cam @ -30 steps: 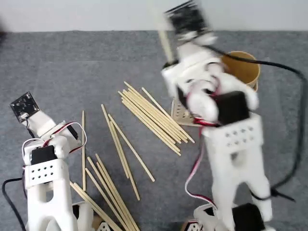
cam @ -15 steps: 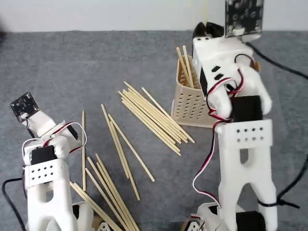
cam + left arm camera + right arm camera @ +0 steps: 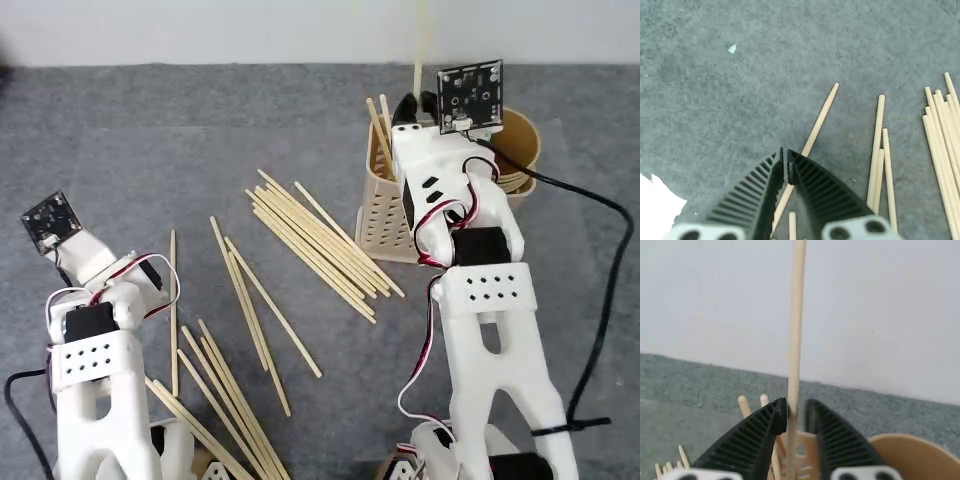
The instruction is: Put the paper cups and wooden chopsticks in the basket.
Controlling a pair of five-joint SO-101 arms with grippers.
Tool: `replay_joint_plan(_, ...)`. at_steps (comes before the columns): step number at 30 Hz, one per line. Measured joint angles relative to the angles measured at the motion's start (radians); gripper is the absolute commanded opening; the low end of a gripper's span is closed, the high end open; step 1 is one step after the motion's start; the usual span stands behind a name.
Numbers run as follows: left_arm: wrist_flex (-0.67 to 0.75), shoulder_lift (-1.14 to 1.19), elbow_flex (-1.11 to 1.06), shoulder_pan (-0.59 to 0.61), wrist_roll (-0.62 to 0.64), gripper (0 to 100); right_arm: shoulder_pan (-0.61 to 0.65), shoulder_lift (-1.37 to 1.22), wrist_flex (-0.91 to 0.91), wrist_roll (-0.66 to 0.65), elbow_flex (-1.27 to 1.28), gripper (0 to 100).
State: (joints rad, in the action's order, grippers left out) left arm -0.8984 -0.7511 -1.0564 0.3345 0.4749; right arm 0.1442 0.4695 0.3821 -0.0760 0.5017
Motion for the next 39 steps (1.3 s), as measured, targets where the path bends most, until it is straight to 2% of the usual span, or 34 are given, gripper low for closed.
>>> replay_joint_plan(4, 0.000, 0.000, 0.000, 0.000, 0.000, 1, 0.008, 0.000, 0.126, 0.000, -0.101, 18.8)
replay_joint_plan(8, 0.000, 0.000, 0.000, 0.000, 0.000, 1, 0.064, 0.000, 0.344, 0.012, -0.258, 15.1)
replay_joint_plan(14, 0.000, 0.000, 0.000, 0.000, 0.000, 1, 0.238, 0.000, 0.721, 0.018, -0.405, 15.1)
replay_joint_plan(18, 0.000, 0.000, 0.000, 0.000, 0.000, 1, 0.348, -0.002, 0.858, 0.021, -0.407, 15.2)
replay_joint_plan(22, 0.000, 0.000, 0.000, 0.002, 0.000, 1, 0.417, -0.068, 0.885, 0.077, -0.351, 23.4)
replay_joint_plan(27, 0.000, 0.000, 0.000, 0.081, 0.000, 1, 0.505, -0.247, 0.878, 0.143, -0.305, 37.7)
replay_joint_plan(34, 0.000, 0.000, 0.002, 0.146, 0.000, 1, 0.598, -0.531, 0.732, 0.158, -0.305, 38.0)
replay_joint_plan(39, 0.000, 0.000, 0.002, 0.144, 0.000, 1, 0.660, -0.677, 0.618, 0.161, -0.305, 38.1)
